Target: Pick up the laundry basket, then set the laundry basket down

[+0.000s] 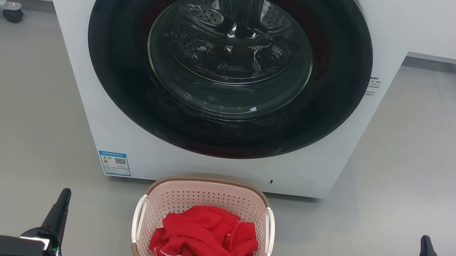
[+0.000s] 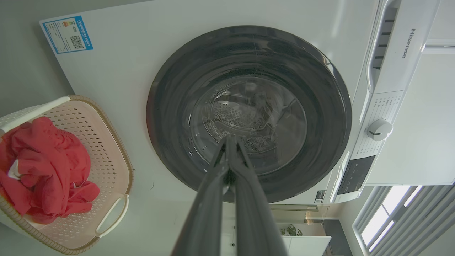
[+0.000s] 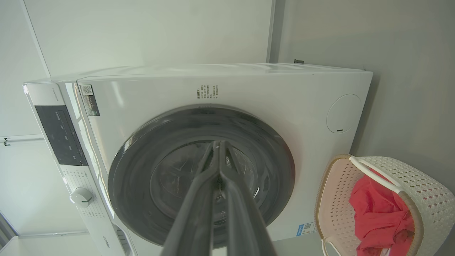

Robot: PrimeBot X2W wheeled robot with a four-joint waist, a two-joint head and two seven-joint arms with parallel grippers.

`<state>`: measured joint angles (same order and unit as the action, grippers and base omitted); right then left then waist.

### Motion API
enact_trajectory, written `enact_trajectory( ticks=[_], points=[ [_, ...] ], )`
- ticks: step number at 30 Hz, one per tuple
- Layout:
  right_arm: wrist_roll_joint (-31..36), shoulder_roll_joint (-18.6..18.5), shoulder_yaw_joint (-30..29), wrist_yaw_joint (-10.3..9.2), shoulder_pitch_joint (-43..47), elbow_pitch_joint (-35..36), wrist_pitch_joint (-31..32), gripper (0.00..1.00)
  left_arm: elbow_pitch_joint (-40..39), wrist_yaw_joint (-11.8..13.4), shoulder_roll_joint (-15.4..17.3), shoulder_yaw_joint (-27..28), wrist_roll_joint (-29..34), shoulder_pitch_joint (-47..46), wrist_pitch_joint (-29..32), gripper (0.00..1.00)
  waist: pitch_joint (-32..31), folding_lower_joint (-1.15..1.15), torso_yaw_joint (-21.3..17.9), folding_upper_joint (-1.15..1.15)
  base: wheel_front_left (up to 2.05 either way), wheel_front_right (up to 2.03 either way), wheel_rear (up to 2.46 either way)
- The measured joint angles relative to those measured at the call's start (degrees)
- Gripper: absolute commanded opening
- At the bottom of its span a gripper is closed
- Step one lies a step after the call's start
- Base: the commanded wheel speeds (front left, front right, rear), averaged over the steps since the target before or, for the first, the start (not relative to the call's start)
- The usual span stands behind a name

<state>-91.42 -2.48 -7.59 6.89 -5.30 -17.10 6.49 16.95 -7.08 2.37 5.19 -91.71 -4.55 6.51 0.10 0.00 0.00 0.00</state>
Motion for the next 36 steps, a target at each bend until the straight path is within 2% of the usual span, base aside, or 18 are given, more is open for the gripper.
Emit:
enact_trajectory(
  ticks=[36],
  points=[
    [-0.01,0.0,0.0,0.0,0.0,0.01,0.0,0.0,-0.01,0.0,-0.01,0.0,0.0,0.0,0.0,0.0,0.01,0.0,0.0,0.0,0.0,0.0,0.0]
  ],
)
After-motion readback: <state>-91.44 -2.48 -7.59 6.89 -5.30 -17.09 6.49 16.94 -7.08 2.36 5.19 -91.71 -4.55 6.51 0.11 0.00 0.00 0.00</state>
